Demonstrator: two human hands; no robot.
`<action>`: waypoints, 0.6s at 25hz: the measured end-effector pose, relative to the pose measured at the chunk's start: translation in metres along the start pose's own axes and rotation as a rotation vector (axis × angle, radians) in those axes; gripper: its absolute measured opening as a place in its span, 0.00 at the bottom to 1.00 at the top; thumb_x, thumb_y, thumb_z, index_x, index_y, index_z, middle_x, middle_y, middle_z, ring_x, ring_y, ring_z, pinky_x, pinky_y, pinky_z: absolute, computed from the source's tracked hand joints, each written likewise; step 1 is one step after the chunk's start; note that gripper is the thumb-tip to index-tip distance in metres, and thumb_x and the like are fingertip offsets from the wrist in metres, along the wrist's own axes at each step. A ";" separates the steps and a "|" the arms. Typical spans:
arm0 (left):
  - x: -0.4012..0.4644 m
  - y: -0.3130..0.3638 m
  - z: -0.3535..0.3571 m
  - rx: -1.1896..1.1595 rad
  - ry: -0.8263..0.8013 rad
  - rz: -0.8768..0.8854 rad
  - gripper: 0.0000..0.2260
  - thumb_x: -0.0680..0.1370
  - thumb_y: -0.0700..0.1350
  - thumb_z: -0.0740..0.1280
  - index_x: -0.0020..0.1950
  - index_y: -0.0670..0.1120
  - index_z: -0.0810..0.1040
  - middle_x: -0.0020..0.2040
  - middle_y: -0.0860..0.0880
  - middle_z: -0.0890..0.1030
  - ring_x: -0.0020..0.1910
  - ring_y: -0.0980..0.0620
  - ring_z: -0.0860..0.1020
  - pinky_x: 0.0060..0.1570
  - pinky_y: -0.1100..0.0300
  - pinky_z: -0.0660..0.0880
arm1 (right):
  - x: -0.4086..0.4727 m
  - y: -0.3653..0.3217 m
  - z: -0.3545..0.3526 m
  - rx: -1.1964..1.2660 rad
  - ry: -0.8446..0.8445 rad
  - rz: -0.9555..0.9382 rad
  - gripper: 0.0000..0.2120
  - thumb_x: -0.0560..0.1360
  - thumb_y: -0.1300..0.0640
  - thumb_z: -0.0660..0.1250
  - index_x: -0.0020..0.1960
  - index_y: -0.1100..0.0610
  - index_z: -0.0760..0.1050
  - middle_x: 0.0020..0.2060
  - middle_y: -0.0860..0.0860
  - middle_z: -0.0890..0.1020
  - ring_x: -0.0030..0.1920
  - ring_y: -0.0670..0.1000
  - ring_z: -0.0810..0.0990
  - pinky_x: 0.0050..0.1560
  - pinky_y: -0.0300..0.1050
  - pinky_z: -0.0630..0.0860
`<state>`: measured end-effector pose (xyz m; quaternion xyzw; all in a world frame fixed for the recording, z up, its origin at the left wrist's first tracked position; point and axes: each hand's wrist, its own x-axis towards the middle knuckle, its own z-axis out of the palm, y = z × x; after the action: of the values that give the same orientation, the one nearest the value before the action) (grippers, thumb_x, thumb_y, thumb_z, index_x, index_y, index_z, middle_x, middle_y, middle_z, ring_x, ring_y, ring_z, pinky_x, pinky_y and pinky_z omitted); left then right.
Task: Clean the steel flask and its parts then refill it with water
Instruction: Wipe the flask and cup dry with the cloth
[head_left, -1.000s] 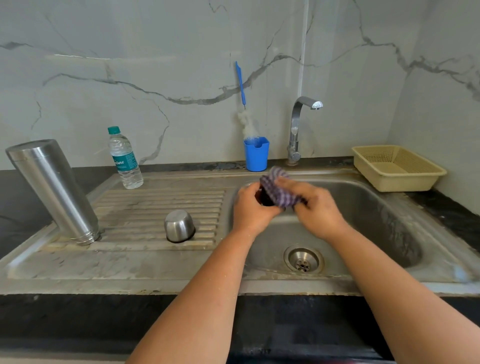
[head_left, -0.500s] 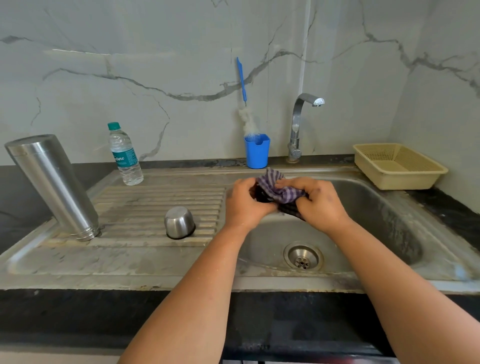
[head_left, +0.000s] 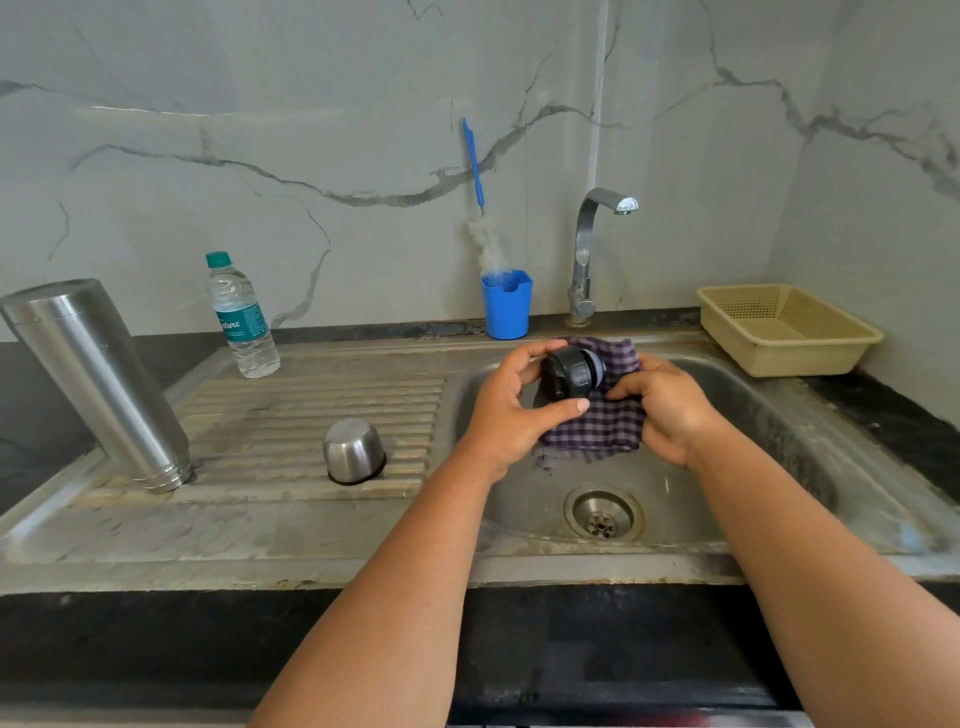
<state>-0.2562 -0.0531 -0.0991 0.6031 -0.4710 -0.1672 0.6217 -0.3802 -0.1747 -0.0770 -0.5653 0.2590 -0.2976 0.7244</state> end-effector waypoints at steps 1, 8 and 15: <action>0.000 -0.002 0.001 0.032 0.012 0.015 0.26 0.70 0.39 0.78 0.63 0.55 0.74 0.60 0.56 0.81 0.61 0.65 0.76 0.60 0.72 0.69 | 0.001 0.002 0.000 -0.037 -0.016 0.023 0.20 0.71 0.76 0.53 0.53 0.63 0.78 0.49 0.63 0.83 0.50 0.62 0.82 0.51 0.55 0.80; 0.005 -0.011 -0.010 0.423 0.216 -0.042 0.24 0.72 0.49 0.77 0.66 0.53 0.74 0.62 0.54 0.79 0.61 0.57 0.75 0.60 0.61 0.71 | 0.002 0.013 0.005 -0.124 0.059 0.043 0.18 0.70 0.75 0.55 0.56 0.70 0.76 0.53 0.67 0.81 0.54 0.66 0.80 0.57 0.60 0.78; -0.002 -0.005 -0.013 0.601 0.104 -0.262 0.27 0.73 0.48 0.75 0.70 0.50 0.71 0.66 0.47 0.70 0.65 0.46 0.71 0.63 0.57 0.67 | 0.003 0.015 -0.004 -0.344 0.238 0.015 0.14 0.71 0.71 0.57 0.44 0.58 0.78 0.45 0.60 0.82 0.51 0.62 0.80 0.55 0.58 0.78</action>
<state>-0.2457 -0.0449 -0.1026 0.8228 -0.3852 -0.0681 0.4123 -0.3786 -0.1769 -0.0928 -0.6397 0.3940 -0.3080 0.5837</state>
